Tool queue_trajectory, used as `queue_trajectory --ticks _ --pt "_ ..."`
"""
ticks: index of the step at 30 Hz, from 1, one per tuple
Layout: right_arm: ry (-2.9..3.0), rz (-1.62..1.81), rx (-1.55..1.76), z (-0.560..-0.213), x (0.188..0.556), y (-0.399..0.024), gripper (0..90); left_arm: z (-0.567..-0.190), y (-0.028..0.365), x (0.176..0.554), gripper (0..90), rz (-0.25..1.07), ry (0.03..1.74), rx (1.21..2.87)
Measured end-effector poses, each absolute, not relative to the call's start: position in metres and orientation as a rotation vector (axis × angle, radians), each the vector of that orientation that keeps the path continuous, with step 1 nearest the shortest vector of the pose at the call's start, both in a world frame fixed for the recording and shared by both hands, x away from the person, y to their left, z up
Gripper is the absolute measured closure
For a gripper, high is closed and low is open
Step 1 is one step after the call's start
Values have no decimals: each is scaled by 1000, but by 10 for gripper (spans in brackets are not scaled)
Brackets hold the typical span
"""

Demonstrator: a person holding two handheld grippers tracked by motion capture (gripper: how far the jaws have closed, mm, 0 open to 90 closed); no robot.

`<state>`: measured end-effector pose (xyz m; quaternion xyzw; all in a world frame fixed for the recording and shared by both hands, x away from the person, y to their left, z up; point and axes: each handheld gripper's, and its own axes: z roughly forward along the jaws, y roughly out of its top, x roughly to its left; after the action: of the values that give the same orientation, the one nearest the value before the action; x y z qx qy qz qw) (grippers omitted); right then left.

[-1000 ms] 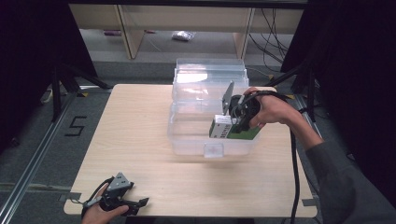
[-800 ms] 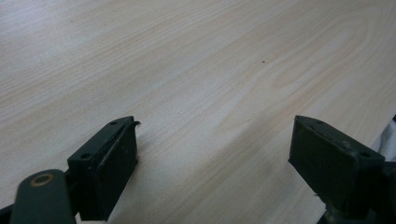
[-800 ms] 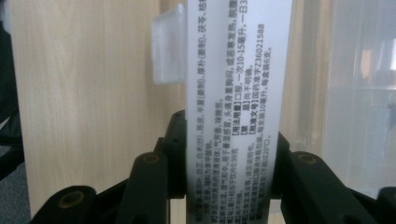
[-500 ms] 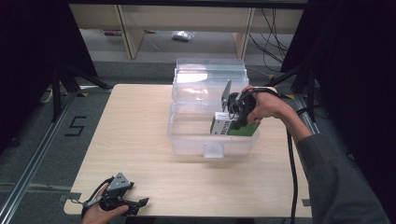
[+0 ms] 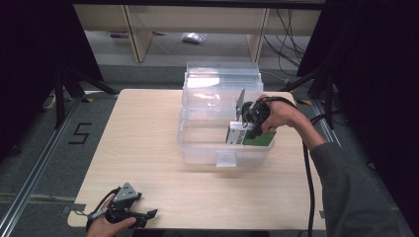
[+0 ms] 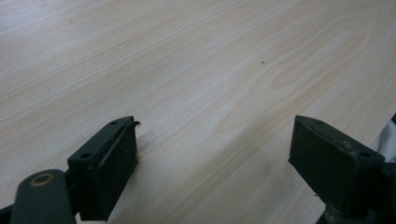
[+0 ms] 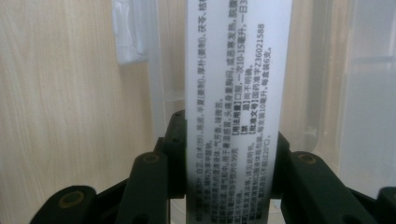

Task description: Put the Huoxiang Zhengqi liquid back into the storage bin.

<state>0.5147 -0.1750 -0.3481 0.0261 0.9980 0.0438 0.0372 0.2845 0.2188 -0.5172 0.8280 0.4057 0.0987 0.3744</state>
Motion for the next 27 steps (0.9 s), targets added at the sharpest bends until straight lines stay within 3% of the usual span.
queue_trajectory --ticks 27 --pt "3097 61 92 -380 523 -175 642 -518 218 284 148 244 1038 2097"
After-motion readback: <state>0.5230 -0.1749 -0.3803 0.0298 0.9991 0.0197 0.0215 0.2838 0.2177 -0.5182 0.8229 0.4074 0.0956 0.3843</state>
